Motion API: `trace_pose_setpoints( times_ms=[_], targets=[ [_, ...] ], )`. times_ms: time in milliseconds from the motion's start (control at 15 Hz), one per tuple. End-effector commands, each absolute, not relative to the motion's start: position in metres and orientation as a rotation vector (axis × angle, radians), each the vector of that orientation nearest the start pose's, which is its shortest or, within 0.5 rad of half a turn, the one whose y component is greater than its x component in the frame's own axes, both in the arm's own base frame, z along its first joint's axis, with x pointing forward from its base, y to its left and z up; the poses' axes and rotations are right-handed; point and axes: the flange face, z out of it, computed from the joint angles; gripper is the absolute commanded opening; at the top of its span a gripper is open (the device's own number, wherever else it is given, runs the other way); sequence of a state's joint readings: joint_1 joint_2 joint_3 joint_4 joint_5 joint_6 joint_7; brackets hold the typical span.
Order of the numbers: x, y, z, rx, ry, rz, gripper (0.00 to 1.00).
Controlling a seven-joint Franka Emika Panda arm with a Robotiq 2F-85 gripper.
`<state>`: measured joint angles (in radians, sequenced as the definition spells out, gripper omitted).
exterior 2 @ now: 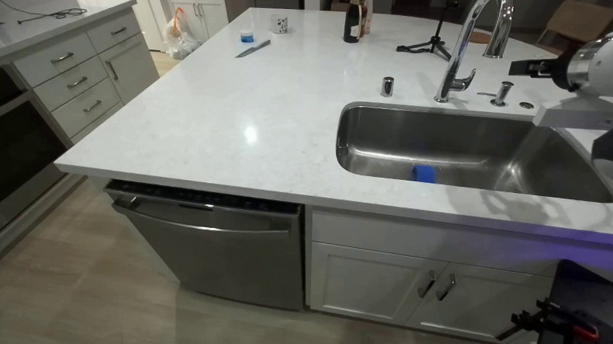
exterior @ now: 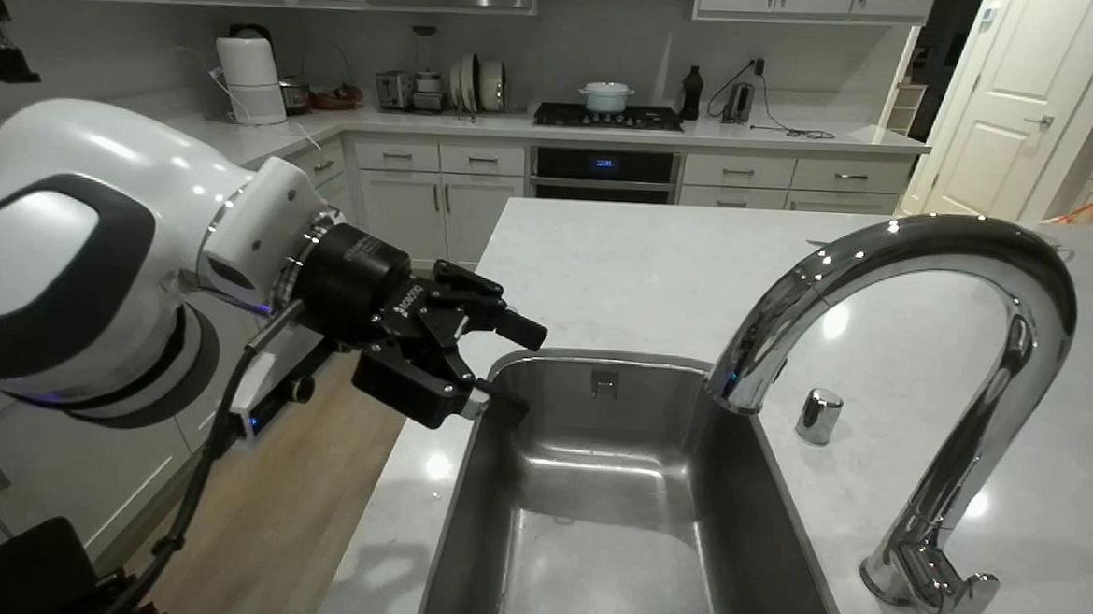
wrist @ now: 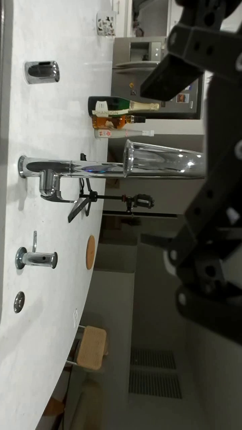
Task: Pull out the tap nozzle
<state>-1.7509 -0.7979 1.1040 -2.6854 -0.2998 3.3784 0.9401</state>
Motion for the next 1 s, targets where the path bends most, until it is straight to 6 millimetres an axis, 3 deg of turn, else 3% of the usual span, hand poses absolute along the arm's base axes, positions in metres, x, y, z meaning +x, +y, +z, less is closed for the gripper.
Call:
trace_pose_setpoints(
  times_ms=[0,400,933],
  targets=[
    [0.413,-0.220,0.449,1.892,-1.045,1.285,1.00],
    [0.457,-0.249,0.453,1.855,-1.047,1.314,1.00],
    [0.491,-0.316,0.458,1.806,-1.034,1.299,1.00]
  ],
)
